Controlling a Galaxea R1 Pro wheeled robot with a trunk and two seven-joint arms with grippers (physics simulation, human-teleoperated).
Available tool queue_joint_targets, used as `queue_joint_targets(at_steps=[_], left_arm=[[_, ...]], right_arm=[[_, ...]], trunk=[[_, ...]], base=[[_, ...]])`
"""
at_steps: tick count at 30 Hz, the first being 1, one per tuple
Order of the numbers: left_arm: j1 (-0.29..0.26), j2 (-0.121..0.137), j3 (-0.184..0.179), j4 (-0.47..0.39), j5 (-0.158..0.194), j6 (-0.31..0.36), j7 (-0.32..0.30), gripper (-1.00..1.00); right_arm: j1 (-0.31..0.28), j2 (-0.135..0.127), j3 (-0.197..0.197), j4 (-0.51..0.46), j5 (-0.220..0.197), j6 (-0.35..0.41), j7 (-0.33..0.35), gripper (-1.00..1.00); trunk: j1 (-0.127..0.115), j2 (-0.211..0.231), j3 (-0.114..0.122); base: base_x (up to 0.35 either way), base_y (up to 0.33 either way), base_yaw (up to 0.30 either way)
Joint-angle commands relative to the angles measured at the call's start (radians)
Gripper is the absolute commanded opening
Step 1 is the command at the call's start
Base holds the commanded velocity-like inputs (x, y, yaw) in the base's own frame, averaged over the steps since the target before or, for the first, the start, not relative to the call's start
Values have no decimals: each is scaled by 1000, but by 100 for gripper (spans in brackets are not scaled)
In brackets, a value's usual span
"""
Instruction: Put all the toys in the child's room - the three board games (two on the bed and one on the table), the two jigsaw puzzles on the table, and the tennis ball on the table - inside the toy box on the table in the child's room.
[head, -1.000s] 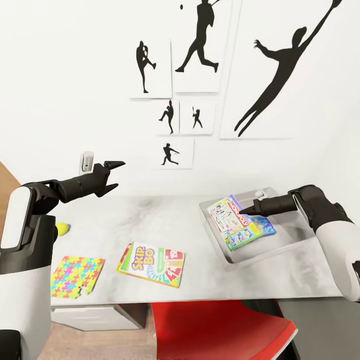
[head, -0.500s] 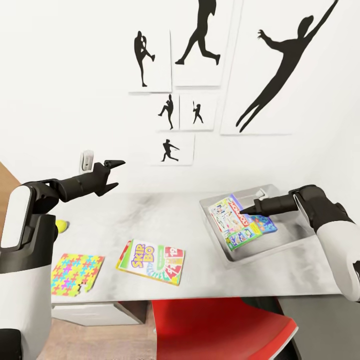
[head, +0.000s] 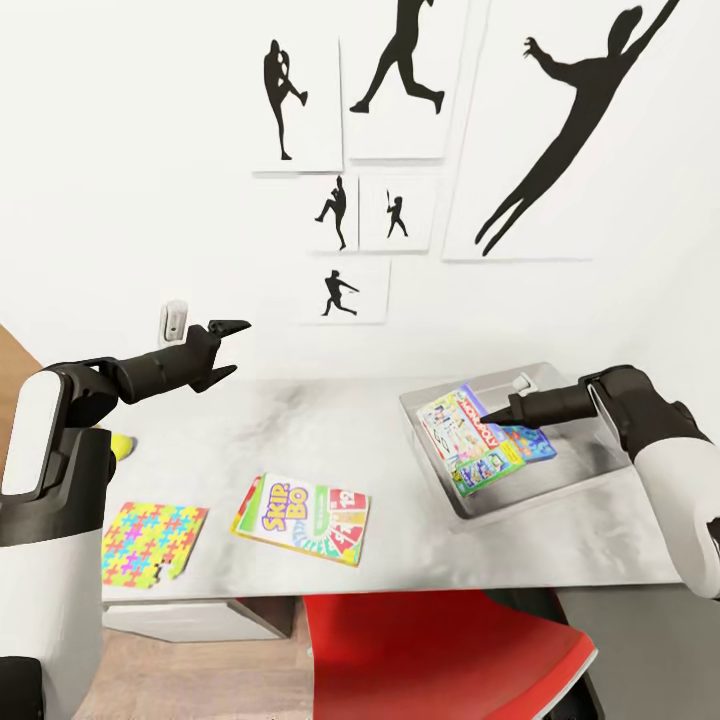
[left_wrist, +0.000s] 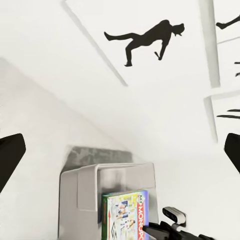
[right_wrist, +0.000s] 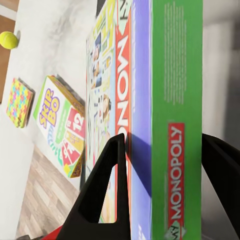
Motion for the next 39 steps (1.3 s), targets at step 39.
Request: queue_joint_targets(at_steps=[39], left_arm=[[-1, -3, -2, 0, 9, 2, 28, 100]], right_arm=[[-14, -7, 1, -1, 6, 8, 7, -100]], trunk=[[1, -2, -66]], base=[[0, 0, 0]])
